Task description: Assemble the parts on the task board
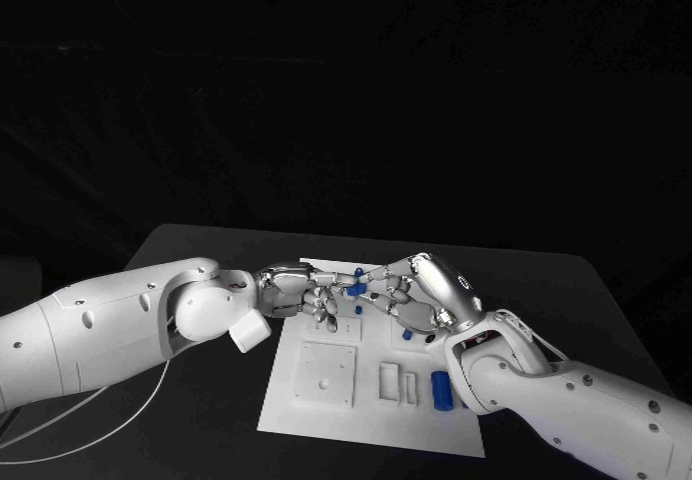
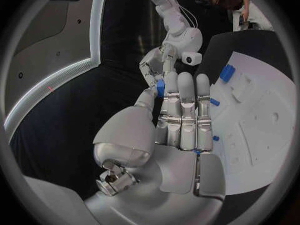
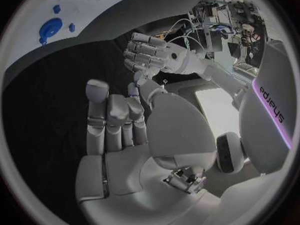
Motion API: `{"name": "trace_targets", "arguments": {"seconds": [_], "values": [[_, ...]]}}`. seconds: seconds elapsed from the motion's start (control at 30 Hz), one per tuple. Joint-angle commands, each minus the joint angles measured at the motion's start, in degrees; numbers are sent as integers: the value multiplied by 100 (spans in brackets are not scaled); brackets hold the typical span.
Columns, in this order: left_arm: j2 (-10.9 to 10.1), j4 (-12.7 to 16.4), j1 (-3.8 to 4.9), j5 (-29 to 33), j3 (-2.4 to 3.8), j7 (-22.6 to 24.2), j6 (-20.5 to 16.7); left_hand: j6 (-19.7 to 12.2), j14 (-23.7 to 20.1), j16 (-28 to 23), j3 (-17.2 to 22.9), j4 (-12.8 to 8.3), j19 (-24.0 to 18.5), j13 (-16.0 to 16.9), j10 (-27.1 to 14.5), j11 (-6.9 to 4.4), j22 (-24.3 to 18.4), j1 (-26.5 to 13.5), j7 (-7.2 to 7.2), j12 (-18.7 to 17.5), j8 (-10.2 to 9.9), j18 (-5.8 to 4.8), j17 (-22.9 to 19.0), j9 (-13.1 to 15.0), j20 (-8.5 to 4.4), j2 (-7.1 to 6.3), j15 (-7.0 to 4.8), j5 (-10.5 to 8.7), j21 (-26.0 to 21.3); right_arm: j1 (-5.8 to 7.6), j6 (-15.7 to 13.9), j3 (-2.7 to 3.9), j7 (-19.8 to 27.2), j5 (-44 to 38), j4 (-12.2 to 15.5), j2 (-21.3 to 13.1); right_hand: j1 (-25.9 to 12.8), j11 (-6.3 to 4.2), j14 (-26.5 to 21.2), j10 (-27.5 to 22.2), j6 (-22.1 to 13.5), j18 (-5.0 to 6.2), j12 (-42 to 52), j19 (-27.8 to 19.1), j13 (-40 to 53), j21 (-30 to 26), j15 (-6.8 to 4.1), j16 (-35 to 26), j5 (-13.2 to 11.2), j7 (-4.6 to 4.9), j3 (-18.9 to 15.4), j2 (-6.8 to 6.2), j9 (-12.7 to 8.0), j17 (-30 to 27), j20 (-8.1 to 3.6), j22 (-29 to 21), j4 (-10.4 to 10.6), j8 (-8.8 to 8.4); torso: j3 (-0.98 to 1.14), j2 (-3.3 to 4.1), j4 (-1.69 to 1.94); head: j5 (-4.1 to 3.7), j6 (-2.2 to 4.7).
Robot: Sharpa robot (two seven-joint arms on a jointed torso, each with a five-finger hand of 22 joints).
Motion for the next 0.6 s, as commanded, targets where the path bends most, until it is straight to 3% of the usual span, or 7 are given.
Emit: {"name": "trace_targets", "arguments": {"seconds": [0.03, 0.17, 0.3, 0.5, 0.6], "values": [[24, 1, -4, -52, -6, -184, -41, 328, -14, 29, 470, -414, -20, 6, -5, -32, -5, -1, -303, 5, 31, -86, 4, 10, -28, 54, -30, -2, 13, 6, -122, 8, 145, 5, 48, 18, -10, -5, 28, 33, 24, -42, -46, 303, 10, 25, -29, 12, -24, -3, 49, 42, 16, 16, -45, 205, 4, 24, 0, 3, 1, -9, -1], [29, 1, -3, -53, -7, -339, -90, 294, -21, 0, 459, -366, -22, -3, -27, -28, -14, -7, -294, -12, 28, -86, -14, -14, -21, 65, -21, -83, 3, 6, -113, 8, 132, 6, 52, 21, -19, -11, 34, 52, 13, -49, -55, 301, 44, 60, -33, 5, -27, -5, 83, 51, 16, 39, -53, 191, 30, 22, -1, 2, -1, -13, -8], [32, 1, -3, -36, -7, -449, -152, 146, -57, -110, 396, -230, -39, -36, -113, 1, -50, -42, -254, -75, 20, -86, -86, -140, 17, 88, 18, -362, -49, 6, -75, 8, 103, -4, 49, 23, -39, -15, 40, 67, -7, -54, -55, 300, 67, 86, -39, 7, -30, -6, 120, 76, 17, 56, -61, 189, 41, 24, -2, -2, 2, -18, -9], [34, 11, -3, -14, -7, -535, -180, 85, -37, -190, 195, -25, -16, -52, -142, 15, -103, -160, -247, -93, 20, -86, -159, -359, 46, -14, 39, -447, -118, 6, 27, 7, 35, -57, 34, 25, -88, -16, 48, 84, -27, -70, -55, 298, 112, 128, -41, 13, -31, -6, 180, 119, 20, 90, -70, 190, 6, 28, -4, -1, 5, -17, -16], [34, 17, -3, -8, -8, -567, -179, 86, -36, -218, -40, 177, 2, -49, -163, 17, -139, -257, -236, -88, 24, -86, -190, -453, 65, -79, 53, -1214, -166, 6, 83, 7, 3, -82, 25, 27, -131, -18, 55, 103, -27, -73, -55, 300, 147, 133, -41, 8, -30, -1, 230, 130, 18, 110, -68, 180, -40, 24, -3, -1, 5, -17, -16]]}}
